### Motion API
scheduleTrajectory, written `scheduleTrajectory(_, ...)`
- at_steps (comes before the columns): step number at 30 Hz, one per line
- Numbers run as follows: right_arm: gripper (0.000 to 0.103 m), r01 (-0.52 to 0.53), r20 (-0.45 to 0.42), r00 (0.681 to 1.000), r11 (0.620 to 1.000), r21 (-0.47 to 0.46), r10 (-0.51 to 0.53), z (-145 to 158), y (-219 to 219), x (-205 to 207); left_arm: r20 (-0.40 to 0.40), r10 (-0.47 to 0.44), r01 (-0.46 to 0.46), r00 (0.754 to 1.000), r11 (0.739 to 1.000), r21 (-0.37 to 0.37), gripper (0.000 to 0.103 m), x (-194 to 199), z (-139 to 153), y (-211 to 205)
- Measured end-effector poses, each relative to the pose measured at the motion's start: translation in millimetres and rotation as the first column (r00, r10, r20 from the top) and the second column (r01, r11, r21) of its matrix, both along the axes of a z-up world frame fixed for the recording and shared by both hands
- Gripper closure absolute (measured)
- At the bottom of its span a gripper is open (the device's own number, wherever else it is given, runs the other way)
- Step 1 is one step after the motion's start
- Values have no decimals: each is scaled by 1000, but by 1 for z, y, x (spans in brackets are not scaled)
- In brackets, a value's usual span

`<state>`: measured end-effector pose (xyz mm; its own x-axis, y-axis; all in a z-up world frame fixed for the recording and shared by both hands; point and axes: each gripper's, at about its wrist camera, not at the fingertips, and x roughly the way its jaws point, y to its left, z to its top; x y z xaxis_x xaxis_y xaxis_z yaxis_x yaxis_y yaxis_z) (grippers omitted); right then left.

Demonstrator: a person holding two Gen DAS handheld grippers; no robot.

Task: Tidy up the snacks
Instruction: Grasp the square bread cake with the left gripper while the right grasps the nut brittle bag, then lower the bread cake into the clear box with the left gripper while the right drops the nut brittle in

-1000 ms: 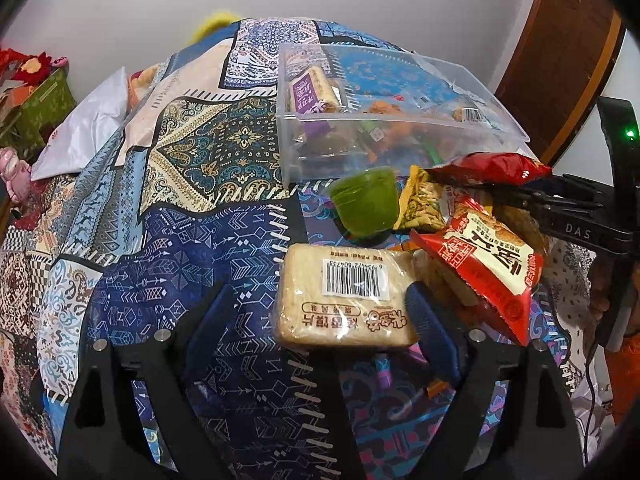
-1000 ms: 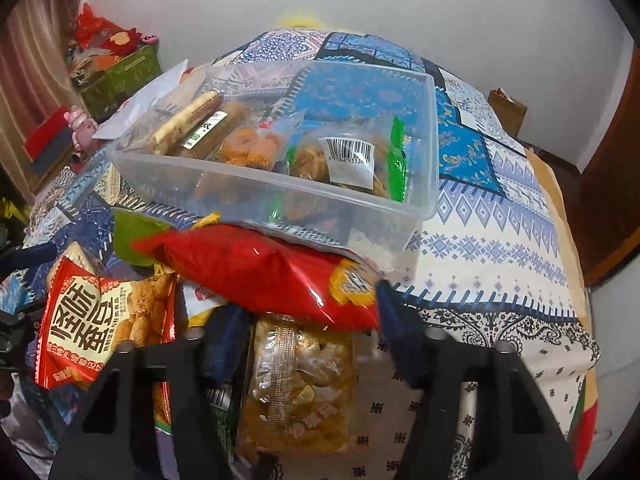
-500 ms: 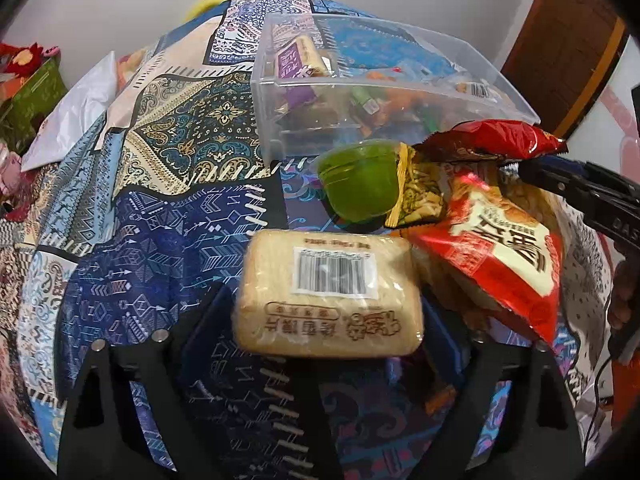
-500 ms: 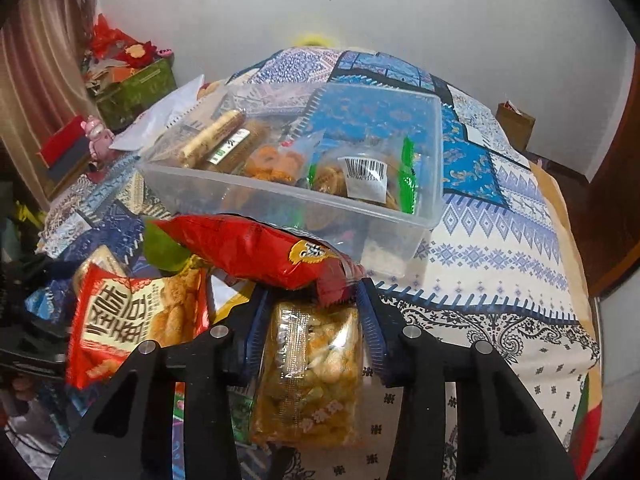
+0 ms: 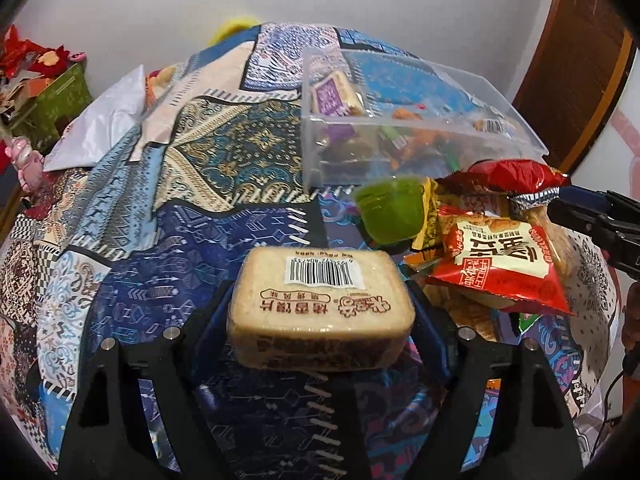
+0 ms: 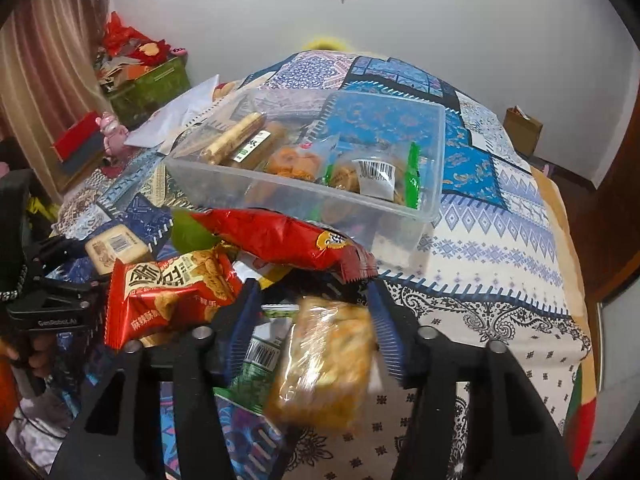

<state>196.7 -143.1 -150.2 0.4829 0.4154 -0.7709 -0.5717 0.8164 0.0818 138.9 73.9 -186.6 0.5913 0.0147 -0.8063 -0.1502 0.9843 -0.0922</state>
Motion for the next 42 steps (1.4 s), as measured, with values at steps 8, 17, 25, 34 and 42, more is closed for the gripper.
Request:
scheduleTrajectory(8, 38, 65, -80, 995, 998, 1, -65, -18, -14, -2, 39, 10, -10, 999, 1000, 0, 24, -9, 13, 3)
scheduleTrajectory(17, 58, 78, -163, 984, 996, 54, -68, -34, -26, -3, 84, 19, -21, 996, 1000, 13, 24, -12, 31, 2)
scheduleTrajectory(25, 58, 100, -85, 992, 992, 72, -93, -8, -40, -12, 166, 27, -30, 986, 999, 18, 24, -8, 63, 2)
scheduleTrajectory(34, 59, 115, 30, 992, 980, 163, -122, 41, -45, -2, 268, 11, -16, 963, 1000, 15, 24, 12, 102, -4)
scheduleTrajectory(42, 59, 105, 91, 988, 970, 217, -127, 62, -32, 21, 313, -8, 5, 950, 1000, 8, 24, 45, 119, -11)
